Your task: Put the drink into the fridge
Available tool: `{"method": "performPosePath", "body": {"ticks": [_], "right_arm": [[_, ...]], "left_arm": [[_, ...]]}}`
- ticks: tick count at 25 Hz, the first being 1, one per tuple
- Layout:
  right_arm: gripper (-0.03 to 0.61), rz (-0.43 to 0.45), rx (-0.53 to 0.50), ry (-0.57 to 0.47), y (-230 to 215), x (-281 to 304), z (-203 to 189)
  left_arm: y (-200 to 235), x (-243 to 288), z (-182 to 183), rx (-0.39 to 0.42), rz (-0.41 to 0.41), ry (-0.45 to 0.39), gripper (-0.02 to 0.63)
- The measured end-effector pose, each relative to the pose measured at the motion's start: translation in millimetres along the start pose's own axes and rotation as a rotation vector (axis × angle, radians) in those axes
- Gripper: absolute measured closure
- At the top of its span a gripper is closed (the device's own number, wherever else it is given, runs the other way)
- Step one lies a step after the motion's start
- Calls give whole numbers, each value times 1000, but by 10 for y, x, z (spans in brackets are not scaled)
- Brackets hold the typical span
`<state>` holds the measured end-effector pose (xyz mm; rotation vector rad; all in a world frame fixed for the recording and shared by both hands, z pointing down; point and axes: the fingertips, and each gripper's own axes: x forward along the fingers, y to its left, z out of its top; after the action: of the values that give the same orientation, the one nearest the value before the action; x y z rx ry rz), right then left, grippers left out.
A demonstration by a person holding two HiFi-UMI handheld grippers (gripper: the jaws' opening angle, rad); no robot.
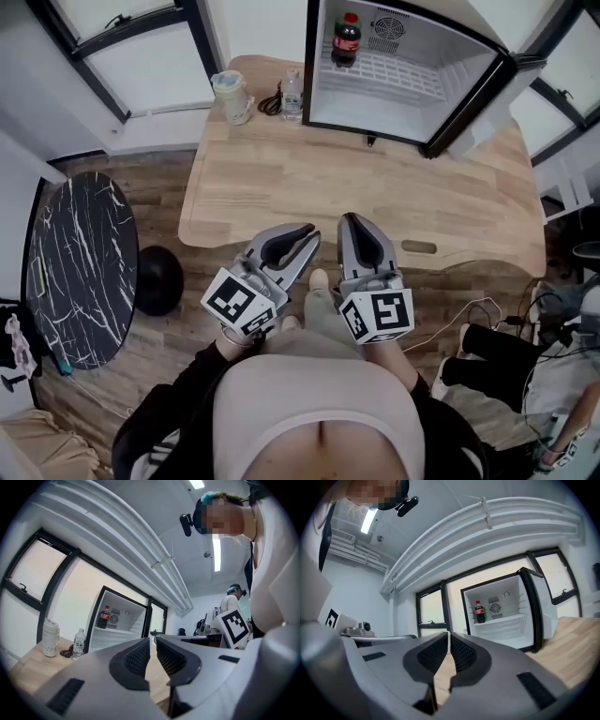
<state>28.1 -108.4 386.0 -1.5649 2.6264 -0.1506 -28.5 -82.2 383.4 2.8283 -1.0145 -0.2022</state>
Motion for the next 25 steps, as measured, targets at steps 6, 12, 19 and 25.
{"method": "performPosePath", "body": {"ticks": [6, 12, 19, 25], "right_arm": [[540, -25, -11, 30, 297, -434, -165], [540, -17, -15, 27, 456, -623, -165], [540, -13, -1, -3, 547, -738, -76], [540, -1, 5, -12, 597, -876, -89]], "left_arm": [[-336, -340, -119, -38, -26, -2, 565], [-537, -501, -76, -22, -36, -14, 565], [-642, -619, -38, -29, -36, -26, 565], [-725, -693, -23, -10, -23, -32, 565]]}}
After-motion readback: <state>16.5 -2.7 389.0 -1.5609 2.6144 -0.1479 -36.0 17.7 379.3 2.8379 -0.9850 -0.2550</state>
